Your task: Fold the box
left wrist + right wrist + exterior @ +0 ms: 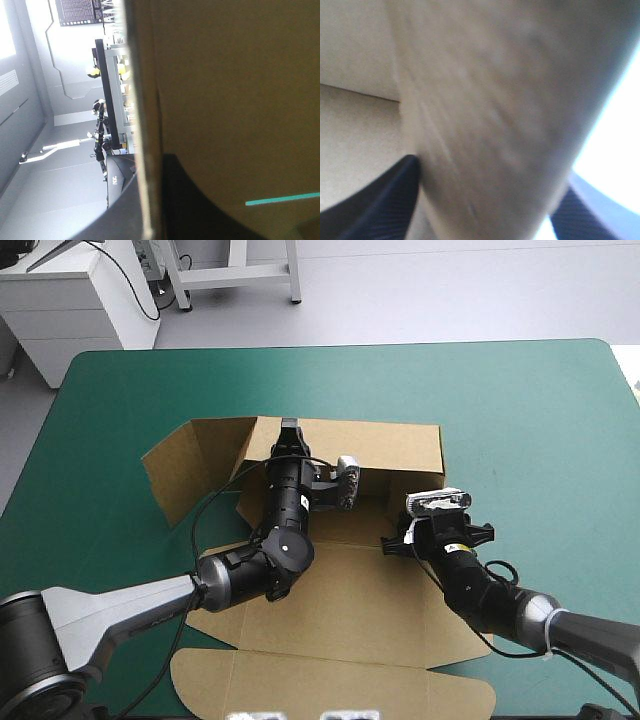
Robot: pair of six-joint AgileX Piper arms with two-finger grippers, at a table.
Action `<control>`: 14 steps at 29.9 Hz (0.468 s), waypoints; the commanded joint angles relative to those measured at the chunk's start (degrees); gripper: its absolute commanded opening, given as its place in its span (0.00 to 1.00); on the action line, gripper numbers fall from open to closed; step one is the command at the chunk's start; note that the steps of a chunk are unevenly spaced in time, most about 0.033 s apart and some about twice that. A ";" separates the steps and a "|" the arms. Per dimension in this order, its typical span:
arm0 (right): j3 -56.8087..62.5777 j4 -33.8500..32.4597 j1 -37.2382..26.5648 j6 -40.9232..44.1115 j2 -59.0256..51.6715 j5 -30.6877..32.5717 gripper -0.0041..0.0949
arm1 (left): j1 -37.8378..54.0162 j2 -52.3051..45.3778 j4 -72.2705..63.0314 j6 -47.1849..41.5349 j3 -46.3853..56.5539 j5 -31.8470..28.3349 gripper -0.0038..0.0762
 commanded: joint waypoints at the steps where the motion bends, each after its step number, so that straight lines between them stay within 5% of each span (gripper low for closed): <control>1: -1.45 -2.11 0.10 0.35 -1.45 -3.34 0.41 | -0.12 -2.22 2.74 -0.72 -1.69 1.89 0.05; 4: -1.45 -2.00 0.18 1.02 -2.10 -3.08 0.06 | -0.12 -2.22 2.74 -0.72 -1.69 1.89 0.05; 14: -1.45 -1.65 0.18 1.00 -6.10 -3.08 0.02 | -0.12 -2.22 2.74 -0.72 -1.69 1.78 0.04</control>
